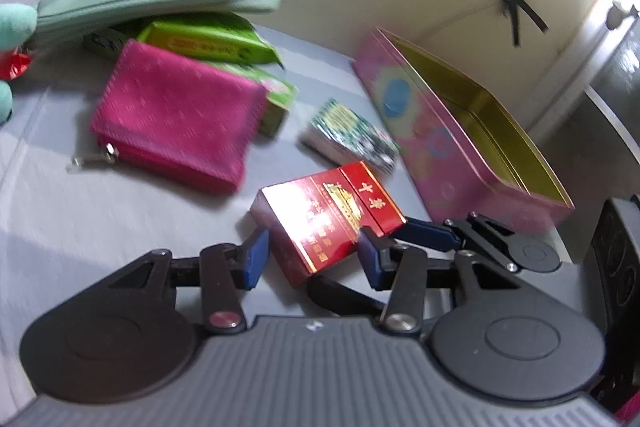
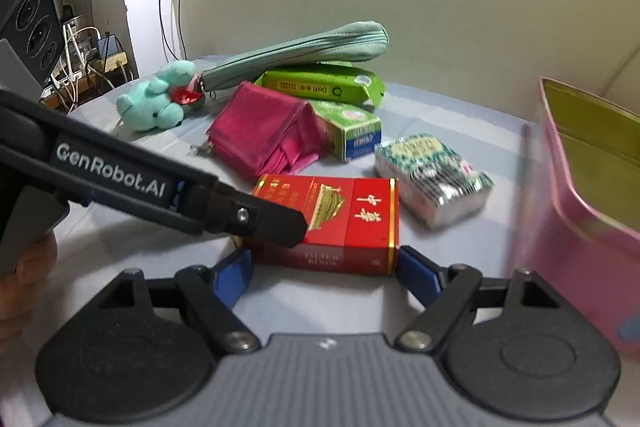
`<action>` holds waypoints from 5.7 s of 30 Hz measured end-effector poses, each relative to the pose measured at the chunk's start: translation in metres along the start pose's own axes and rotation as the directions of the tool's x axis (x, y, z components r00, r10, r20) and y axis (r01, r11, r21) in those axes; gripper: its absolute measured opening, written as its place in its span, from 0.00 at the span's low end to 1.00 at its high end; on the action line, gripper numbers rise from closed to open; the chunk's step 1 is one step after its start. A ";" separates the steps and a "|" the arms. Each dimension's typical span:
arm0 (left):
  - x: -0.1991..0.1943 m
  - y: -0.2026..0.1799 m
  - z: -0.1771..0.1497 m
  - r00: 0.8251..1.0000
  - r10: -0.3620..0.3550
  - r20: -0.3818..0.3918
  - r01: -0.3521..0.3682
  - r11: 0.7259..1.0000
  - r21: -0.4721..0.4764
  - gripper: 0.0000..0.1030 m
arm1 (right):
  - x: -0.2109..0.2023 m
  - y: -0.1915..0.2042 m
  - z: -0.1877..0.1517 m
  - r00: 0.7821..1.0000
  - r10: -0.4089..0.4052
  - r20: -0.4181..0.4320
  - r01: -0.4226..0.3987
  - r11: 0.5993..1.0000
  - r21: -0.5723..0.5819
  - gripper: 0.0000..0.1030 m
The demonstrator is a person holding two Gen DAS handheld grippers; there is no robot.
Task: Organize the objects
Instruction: 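Carry the red cigarette pack in the right tool and drop it into the pink tin, then grasp the pink wallet with the left tool, then carry the pink wallet in the left tool and release it into the tin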
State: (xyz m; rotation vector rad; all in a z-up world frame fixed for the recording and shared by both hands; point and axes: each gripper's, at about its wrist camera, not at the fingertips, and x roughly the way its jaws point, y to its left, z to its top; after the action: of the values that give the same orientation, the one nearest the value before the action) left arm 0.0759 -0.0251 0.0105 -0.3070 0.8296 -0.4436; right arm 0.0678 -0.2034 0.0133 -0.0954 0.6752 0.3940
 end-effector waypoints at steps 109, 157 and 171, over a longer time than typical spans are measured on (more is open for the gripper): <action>-0.043 0.053 -0.011 0.995 -0.010 0.099 0.001 0.996 0.088 0.49 | 0.009 0.016 0.012 0.995 0.091 0.033 -0.096 0.956 0.279 0.32; 0.152 -0.209 0.079 0.998 0.060 0.008 -0.058 0.901 0.431 0.59 | -0.075 -0.225 -0.007 0.928 -0.373 0.006 0.315 0.792 0.523 0.37; 0.055 -0.172 0.042 0.984 0.103 0.148 -0.163 0.861 0.481 0.61 | -0.111 -0.138 0.006 0.939 -0.311 0.145 0.212 0.858 0.468 0.44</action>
State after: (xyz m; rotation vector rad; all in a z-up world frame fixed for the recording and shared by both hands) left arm 0.0964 -0.1976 0.0757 0.1985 0.5908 -0.4859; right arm 0.0457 -0.3650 0.0818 0.2890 0.5122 -0.0256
